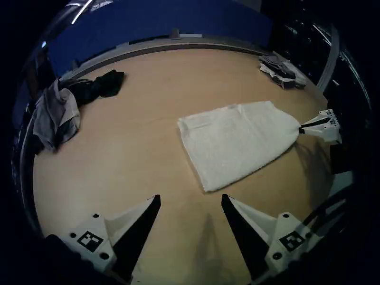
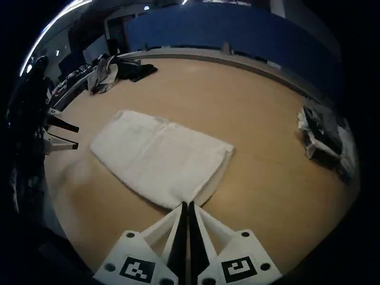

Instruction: Fold towel

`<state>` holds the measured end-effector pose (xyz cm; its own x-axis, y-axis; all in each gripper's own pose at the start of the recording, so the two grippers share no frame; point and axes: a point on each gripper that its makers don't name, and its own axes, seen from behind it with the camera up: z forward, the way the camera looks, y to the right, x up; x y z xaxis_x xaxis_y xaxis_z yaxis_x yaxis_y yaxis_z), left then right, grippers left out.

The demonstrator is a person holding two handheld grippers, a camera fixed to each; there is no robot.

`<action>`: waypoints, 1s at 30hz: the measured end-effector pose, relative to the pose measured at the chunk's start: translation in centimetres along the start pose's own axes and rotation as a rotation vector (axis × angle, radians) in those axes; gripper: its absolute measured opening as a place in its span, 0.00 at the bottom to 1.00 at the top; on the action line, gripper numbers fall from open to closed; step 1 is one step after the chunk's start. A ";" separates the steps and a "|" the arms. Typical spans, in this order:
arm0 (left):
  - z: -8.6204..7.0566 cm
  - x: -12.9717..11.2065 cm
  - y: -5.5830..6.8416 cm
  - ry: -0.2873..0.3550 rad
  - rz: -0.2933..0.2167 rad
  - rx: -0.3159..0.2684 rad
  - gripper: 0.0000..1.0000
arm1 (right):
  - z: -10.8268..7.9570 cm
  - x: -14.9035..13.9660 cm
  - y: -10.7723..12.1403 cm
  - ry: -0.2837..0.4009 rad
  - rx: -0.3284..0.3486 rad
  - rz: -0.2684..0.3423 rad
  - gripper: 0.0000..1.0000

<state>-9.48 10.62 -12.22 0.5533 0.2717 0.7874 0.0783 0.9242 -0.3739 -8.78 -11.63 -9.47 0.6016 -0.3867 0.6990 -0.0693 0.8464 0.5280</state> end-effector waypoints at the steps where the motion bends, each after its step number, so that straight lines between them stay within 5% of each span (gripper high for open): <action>1: 0.0 0.0 0.0 0.001 -0.001 -0.001 0.95 | -0.1 0.3 -0.1 0.004 0.000 -0.007 0.02; 30: -2.0 -0.5 -1.8 0.034 -0.042 -0.001 0.95 | -0.7 11.7 -6.1 0.140 0.060 -0.211 0.02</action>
<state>-8.24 8.27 -12.97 0.5773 0.2237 0.7853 0.1027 0.9342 -0.3416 -0.75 -21.05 -4.91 0.7118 -0.4947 0.4986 0.0251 0.7273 0.6858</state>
